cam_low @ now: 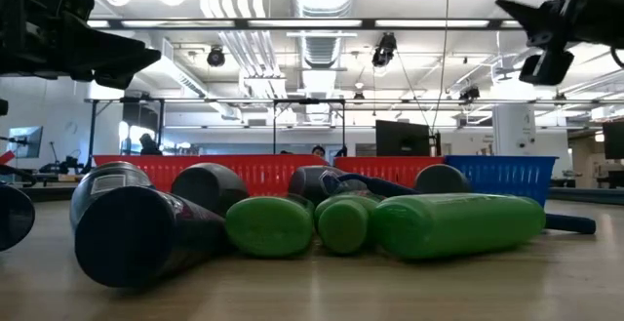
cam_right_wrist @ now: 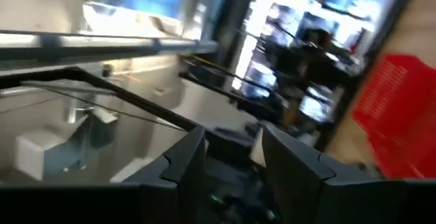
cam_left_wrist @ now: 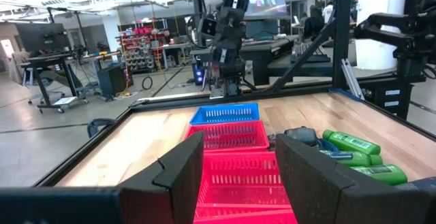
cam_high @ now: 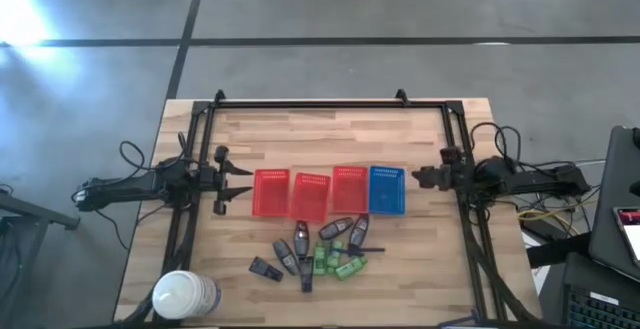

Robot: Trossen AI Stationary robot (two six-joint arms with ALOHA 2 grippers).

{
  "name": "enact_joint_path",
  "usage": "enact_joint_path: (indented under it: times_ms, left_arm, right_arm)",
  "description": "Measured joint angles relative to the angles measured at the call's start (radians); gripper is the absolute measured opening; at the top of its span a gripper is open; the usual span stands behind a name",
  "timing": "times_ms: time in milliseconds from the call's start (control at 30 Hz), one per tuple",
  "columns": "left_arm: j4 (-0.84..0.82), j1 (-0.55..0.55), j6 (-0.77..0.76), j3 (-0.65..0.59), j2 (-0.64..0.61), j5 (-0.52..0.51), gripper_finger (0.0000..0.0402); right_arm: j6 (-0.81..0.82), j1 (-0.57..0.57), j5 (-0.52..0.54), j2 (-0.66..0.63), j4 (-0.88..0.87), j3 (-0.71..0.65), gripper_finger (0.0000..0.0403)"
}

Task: Pick & Place Travel size toiletries
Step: Put the razor into the blue bin

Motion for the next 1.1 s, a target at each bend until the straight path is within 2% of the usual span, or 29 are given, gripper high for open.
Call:
enact_joint_path:
  times_ms: [67,167,367,467,567,800,1100]
  left_arm:
    - [0.000,0.000,0.000,0.000,0.000,0.000,0.0188]
    - [0.000,0.000,0.000,0.000,0.000,0.000,0.0188]
    - [0.000,0.000,0.000,0.000,0.000,0.000,0.0188]
    - [0.000,0.000,0.000,0.000,0.000,0.000,0.0188]
    - [0.000,0.000,0.000,0.000,0.000,0.000,0.0188]
    - [0.000,0.000,0.000,0.000,0.000,0.000,0.0188]
    - [0.000,0.000,0.000,0.000,0.000,0.000,0.0188]
  right_arm:
    - [-0.021,0.026,-0.002,0.079,-0.084,0.064,0.0154]
    - [-0.078,0.081,-0.015,0.256,-0.284,0.229,0.0159]
    - [-0.202,0.234,-0.026,0.666,-0.954,0.590,0.0164]
    - [-0.255,0.303,0.004,0.850,-1.125,0.717,0.0170]
    - [-0.348,0.353,0.021,1.015,-1.184,0.810,0.0183]
    - [-0.574,0.409,0.021,1.349,-1.196,0.979,0.0228]
    - [-0.718,0.411,0.019,1.604,-1.205,1.135,0.0255]
